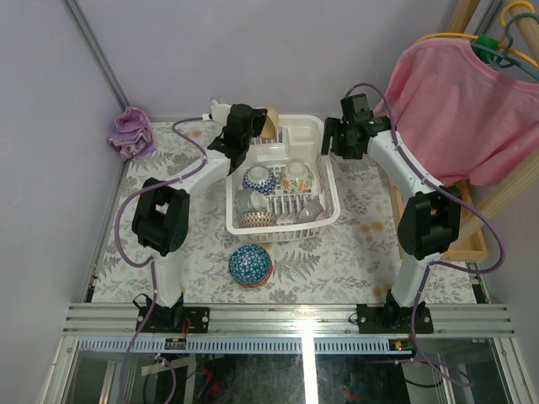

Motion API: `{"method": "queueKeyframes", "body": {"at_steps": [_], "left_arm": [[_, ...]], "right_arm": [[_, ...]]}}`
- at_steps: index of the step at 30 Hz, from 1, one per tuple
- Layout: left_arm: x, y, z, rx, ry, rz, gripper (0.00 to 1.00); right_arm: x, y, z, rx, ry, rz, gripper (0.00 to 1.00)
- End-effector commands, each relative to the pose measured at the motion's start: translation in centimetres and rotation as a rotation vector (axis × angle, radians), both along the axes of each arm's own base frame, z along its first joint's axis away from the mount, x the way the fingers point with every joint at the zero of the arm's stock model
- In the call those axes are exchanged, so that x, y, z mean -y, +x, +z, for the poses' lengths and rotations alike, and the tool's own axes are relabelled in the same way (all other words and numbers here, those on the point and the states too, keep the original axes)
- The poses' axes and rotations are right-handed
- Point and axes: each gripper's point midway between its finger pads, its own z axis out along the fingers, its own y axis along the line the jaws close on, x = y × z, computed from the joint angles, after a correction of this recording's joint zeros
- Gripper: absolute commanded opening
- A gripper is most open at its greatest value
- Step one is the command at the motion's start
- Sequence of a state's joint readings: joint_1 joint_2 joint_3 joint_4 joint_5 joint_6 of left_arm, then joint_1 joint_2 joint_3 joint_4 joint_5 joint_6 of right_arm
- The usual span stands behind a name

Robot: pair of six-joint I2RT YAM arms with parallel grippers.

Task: Load the bowls into the dish rack
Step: Place the bowl in the dish rack.

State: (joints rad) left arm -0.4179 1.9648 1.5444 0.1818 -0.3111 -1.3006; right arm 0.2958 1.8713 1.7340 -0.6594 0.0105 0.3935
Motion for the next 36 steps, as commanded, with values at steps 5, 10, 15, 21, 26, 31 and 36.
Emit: {"method": "queueKeyframes", "body": {"at_steps": [5, 10, 15, 21, 26, 31, 36], "left_arm": [[-1.7, -0.3, 4.6, 0.211, -0.027, 0.137, 0.0], [-1.0, -1.3, 2.6, 0.185, 0.003, 0.14, 0.0], [-1.2, -2.7, 0.8, 0.148, 0.029, 0.17, 0.0], [-1.8, -3.1, -1.1, 0.091, 0.049, 0.213, 0.0], [-2.3, -2.9, -2.0, 0.05, 0.043, 0.256, 0.0], [-2.9, -2.3, -2.5, 0.016, 0.044, 0.311, 0.0], [-3.4, -2.1, -4.0, -0.028, 0.044, 0.356, 0.0]], "right_arm": [[-0.3, 1.0, 1.9, 0.079, -0.004, -0.02, 0.75], [-1.2, 0.9, 1.6, 0.074, 0.017, -0.016, 0.74], [-1.7, 1.1, 1.6, 0.072, 0.02, -0.005, 0.74], [-1.7, 0.7, 1.2, 0.06, 0.023, -0.002, 0.74], [-1.6, 0.4, 1.1, 0.055, 0.027, -0.004, 0.74], [-1.6, 0.0, 1.1, 0.049, 0.031, -0.007, 0.74], [-1.4, -0.3, 1.1, 0.044, 0.029, -0.006, 0.75]]}}
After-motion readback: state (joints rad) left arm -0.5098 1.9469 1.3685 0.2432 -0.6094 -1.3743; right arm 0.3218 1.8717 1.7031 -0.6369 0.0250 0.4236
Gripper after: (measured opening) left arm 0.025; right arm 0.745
